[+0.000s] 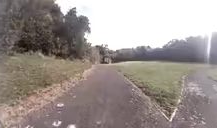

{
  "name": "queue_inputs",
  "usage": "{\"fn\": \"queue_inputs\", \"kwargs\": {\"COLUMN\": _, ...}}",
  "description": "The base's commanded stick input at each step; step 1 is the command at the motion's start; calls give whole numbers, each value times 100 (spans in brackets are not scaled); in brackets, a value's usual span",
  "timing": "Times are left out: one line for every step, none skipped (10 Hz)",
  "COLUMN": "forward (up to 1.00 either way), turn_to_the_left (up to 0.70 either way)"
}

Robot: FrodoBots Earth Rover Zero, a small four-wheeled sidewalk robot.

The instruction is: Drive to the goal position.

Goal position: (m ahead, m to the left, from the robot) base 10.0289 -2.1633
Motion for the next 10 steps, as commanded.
{"fn": "queue_inputs", "kwargs": {"forward": 70, "turn_to_the_left": 0}}
{"fn": "queue_inputs", "kwargs": {"forward": 70, "turn_to_the_left": 0}}
{"fn": "queue_inputs", "kwargs": {"forward": 70, "turn_to_the_left": 0}}
{"fn": "queue_inputs", "kwargs": {"forward": 70, "turn_to_the_left": 0}}
{"fn": "queue_inputs", "kwargs": {"forward": 70, "turn_to_the_left": 0}}
{"fn": "queue_inputs", "kwargs": {"forward": 70, "turn_to_the_left": 0}}
{"fn": "queue_inputs", "kwargs": {"forward": 70, "turn_to_the_left": 0}}
{"fn": "queue_inputs", "kwargs": {"forward": 70, "turn_to_the_left": 0}}
{"fn": "queue_inputs", "kwargs": {"forward": 70, "turn_to_the_left": 0}}
{"fn": "queue_inputs", "kwargs": {"forward": 70, "turn_to_the_left": 0}}
